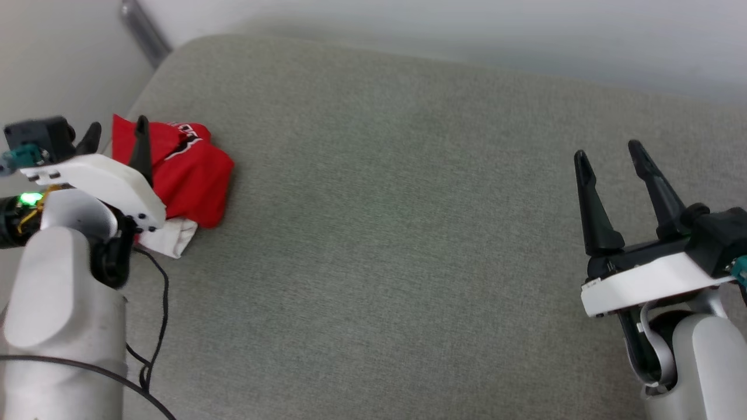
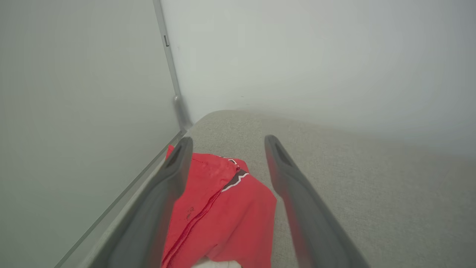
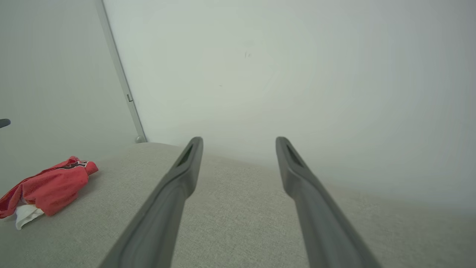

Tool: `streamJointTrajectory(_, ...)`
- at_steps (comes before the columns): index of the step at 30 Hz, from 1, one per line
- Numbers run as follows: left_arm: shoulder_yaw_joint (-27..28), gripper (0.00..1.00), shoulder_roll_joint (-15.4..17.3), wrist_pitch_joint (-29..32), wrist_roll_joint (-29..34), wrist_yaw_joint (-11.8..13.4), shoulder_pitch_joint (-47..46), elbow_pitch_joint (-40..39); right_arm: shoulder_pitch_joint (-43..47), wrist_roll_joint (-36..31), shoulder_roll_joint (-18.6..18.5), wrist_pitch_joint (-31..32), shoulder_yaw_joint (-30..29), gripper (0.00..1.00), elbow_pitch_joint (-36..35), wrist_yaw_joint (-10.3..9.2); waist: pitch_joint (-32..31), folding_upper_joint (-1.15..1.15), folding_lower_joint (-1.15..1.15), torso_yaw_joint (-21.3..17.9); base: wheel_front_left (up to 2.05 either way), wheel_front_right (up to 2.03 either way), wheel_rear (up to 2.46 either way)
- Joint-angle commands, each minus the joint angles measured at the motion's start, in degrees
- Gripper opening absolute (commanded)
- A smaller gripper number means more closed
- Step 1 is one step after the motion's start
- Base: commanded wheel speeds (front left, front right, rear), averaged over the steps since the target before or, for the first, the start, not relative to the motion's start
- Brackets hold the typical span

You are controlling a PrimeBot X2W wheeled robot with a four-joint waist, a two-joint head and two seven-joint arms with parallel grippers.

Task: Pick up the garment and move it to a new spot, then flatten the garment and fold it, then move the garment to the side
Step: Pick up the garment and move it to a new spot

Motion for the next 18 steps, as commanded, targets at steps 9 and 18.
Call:
streamJointTrajectory(9,0.5,1.0,8.4,14.8,-4.0,0.0,-9.6,11.2,-5.5,0.9,-0.8,-0.4,-1.2,1.0,-2.8,0.0,16.6,0.0,-0.01,-9.7,0.0,0.0,0.0)
streamJointTrajectory(18,1.9,1.0,11.2,30.8,-7.5,0.3,-7.0,21.0,-6.5,2.1,-0.4,-2.0,-0.7,1.0,-0.7,0.0,20.0,0.0,-0.01,-12.0,0.0,0.0,0.0)
